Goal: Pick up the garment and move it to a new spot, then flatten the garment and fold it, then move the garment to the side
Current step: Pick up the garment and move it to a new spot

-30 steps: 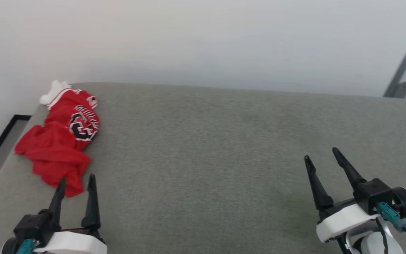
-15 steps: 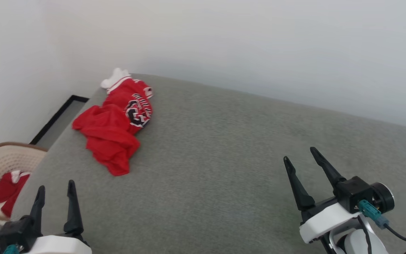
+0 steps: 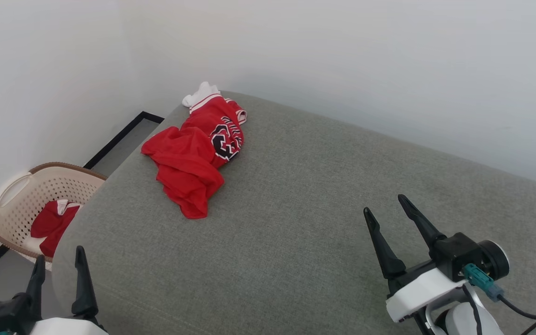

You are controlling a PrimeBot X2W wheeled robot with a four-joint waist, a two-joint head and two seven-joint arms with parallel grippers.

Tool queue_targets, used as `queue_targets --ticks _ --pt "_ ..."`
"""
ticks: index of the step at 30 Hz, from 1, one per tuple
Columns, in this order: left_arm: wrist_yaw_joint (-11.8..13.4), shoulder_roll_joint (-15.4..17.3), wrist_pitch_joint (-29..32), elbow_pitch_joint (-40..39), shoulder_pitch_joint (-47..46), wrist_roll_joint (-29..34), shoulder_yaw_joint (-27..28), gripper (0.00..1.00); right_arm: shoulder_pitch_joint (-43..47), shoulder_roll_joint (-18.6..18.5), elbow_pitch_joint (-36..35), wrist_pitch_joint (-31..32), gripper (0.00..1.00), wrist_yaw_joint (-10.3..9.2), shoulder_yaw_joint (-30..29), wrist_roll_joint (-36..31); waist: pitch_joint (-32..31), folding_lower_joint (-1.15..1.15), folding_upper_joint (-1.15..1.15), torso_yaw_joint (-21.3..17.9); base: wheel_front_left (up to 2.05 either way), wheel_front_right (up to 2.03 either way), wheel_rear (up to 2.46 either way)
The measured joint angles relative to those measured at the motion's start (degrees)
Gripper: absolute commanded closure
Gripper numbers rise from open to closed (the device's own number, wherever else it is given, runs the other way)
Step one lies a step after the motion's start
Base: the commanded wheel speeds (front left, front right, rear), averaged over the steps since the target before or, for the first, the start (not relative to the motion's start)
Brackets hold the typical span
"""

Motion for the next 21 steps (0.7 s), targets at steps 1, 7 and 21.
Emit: queue_targets --ticks 1,7,21 --pt "0.09 -0.01 0.0 -0.07 0.09 -0.16 0.07 0.0 -0.01 0.01 0.0 0.0 0.0 0.0 0.0 0.0 0.05 0.0 0.0 0.16 0.0 0.0 0.0" --pt "0.77 -0.31 -0.18 -0.49 0.28 -1.01 0.52 0.0 -0.82 -0.05 0.08 0.0 0.0 0.0 0.24 0.09 0.52 0.0 0.0 0.59 0.0 0.0 0.0" --pt "1.04 -0.87 -0.58 -0.62 1.13 -2.03 0.33 0.0 -1.12 -0.37 -0.01 0.0 0.0 0.0 -0.6 0.4 0.93 0.0 0.0 0.88 0.0 0.0 0.0"
